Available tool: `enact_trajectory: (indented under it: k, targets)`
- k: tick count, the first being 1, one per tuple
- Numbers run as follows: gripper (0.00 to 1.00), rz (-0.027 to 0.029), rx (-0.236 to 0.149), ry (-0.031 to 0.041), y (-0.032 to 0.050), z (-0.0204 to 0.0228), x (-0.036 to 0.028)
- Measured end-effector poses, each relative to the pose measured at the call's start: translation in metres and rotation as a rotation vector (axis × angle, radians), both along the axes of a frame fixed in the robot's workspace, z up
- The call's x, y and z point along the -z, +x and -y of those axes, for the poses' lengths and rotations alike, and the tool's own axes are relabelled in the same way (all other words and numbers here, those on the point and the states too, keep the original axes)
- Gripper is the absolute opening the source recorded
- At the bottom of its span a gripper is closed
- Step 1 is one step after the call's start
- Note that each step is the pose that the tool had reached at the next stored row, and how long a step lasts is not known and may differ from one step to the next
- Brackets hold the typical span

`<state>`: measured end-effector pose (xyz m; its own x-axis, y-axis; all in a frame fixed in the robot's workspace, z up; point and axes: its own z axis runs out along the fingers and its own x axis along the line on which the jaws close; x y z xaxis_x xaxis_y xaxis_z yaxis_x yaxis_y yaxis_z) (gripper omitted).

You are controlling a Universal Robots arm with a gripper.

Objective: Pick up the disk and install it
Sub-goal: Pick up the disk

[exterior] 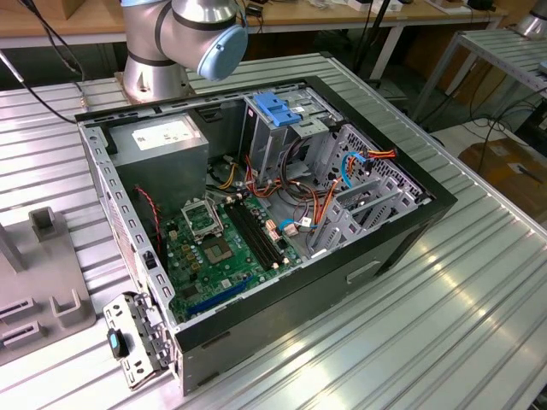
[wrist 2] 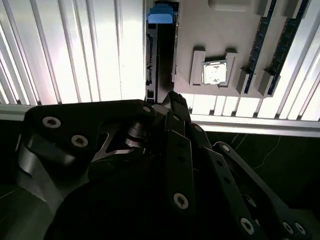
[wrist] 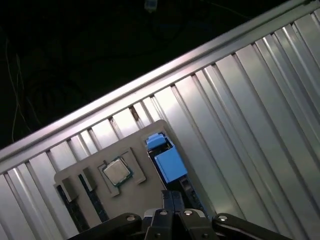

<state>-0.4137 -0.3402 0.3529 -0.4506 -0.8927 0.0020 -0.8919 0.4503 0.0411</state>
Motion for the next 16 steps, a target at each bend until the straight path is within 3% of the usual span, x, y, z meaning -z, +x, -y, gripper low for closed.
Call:
enact_trajectory:
  k: [7,13,16]
  targets:
    - [0.11,0.0003,-0.163,0.0,0.0,0.0,0.0011]
    - [0.11,0.0005,-0.276,0.0,0.0,0.0,0.0017]
    - [0.11,0.0006,-0.358,0.0,0.0,0.0,0.0022]
